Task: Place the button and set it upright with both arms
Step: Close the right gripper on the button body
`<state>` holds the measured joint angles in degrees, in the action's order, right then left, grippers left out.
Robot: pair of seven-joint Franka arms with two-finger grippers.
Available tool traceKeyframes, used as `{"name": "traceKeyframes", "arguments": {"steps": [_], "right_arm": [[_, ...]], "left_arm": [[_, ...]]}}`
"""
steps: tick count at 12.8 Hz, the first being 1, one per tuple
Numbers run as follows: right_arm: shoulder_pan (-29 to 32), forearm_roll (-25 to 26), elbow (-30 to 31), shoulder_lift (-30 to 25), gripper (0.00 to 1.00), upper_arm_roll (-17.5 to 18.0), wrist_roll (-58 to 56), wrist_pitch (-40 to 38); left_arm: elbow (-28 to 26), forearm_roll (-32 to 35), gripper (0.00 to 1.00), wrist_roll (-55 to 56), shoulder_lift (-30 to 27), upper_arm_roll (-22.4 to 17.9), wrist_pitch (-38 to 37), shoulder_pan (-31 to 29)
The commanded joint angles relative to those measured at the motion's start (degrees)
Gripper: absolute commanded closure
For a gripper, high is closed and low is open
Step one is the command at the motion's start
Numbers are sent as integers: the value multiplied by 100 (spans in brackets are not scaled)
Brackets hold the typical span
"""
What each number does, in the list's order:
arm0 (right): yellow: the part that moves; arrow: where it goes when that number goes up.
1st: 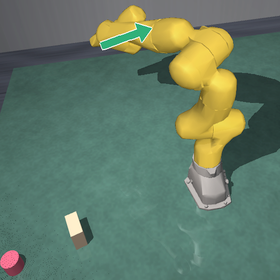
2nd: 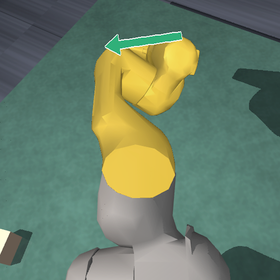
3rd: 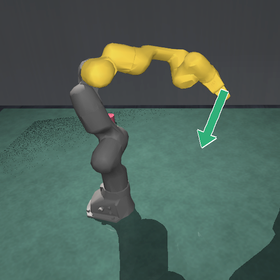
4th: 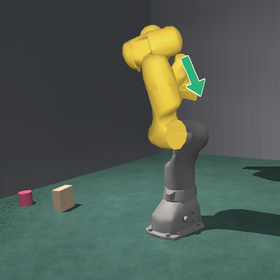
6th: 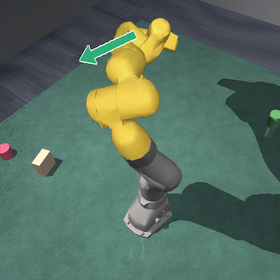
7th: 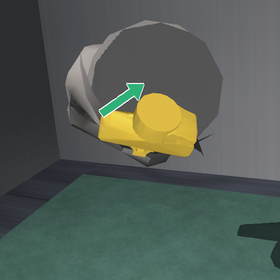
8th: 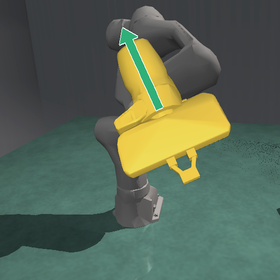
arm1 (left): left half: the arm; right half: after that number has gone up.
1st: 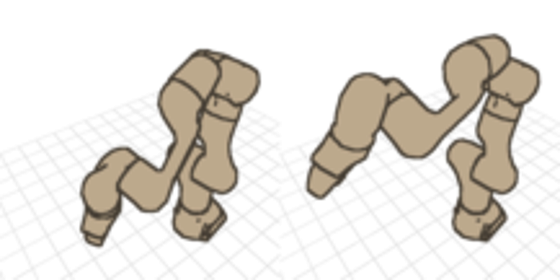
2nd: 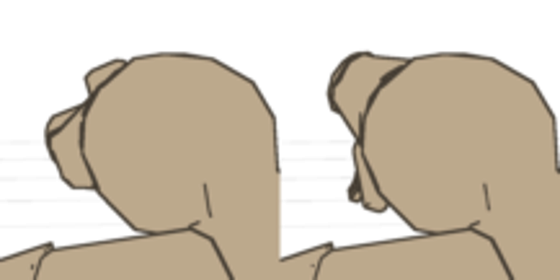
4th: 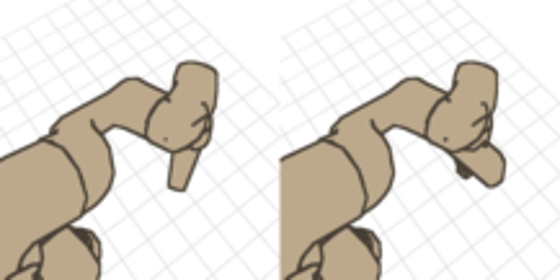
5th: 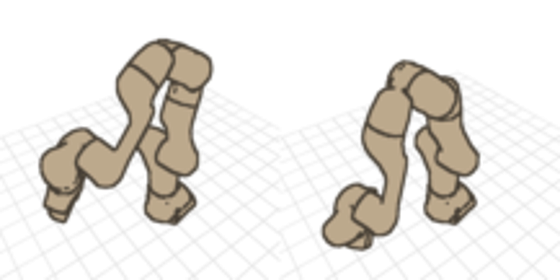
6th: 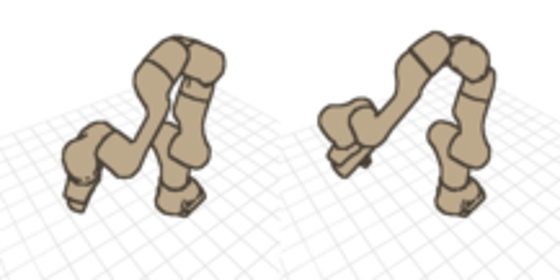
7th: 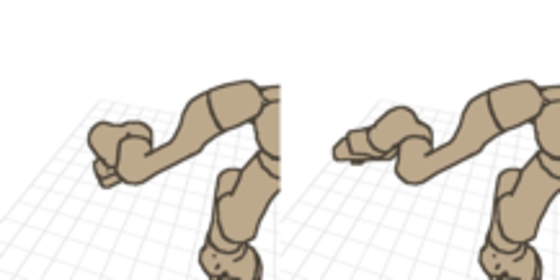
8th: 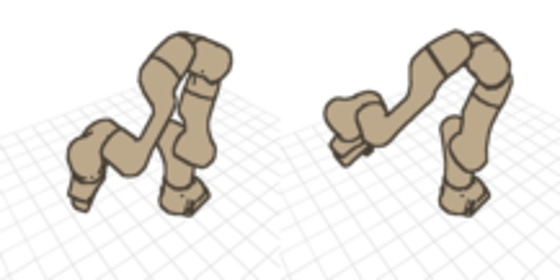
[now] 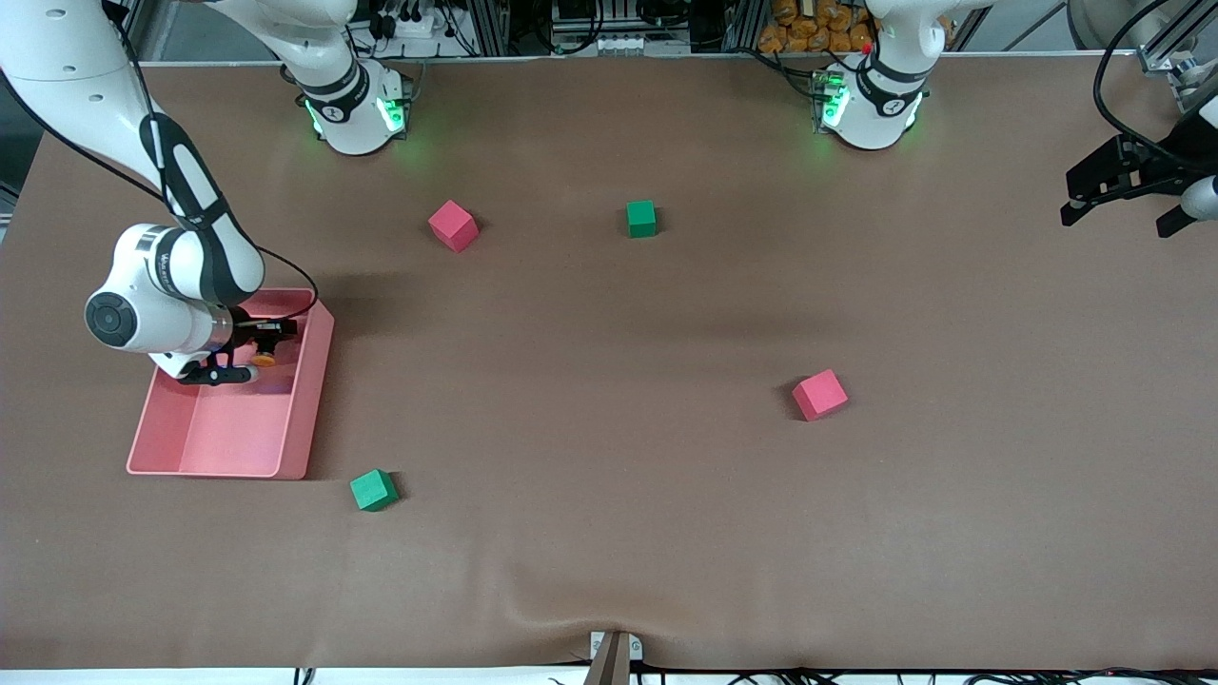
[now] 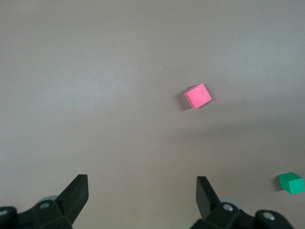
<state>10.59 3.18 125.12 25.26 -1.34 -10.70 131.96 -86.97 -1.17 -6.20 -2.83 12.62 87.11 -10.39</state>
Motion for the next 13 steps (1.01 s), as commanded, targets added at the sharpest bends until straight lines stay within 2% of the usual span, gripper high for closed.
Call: {"name": "traceKeyframes", "arguments": {"steps": [1,4,8,13], "right_arm": [[162,95,-50,137,94,73,-64,41],[189,87,-233,-56,93,82,-90,-353],[206,87,-909,-188,92,82,-362,-1224],[154,87,-1131,-442,92,90,-538,-1515]], "left_arm": [[48,-76,0,-101,11,3,-72,-51],[57,-85,0,-101,64,3,-72,-42],[57,-85,0,-145,72,3,-72,-60],[48,-85,0,-145,81,3,-72,-51]]}}
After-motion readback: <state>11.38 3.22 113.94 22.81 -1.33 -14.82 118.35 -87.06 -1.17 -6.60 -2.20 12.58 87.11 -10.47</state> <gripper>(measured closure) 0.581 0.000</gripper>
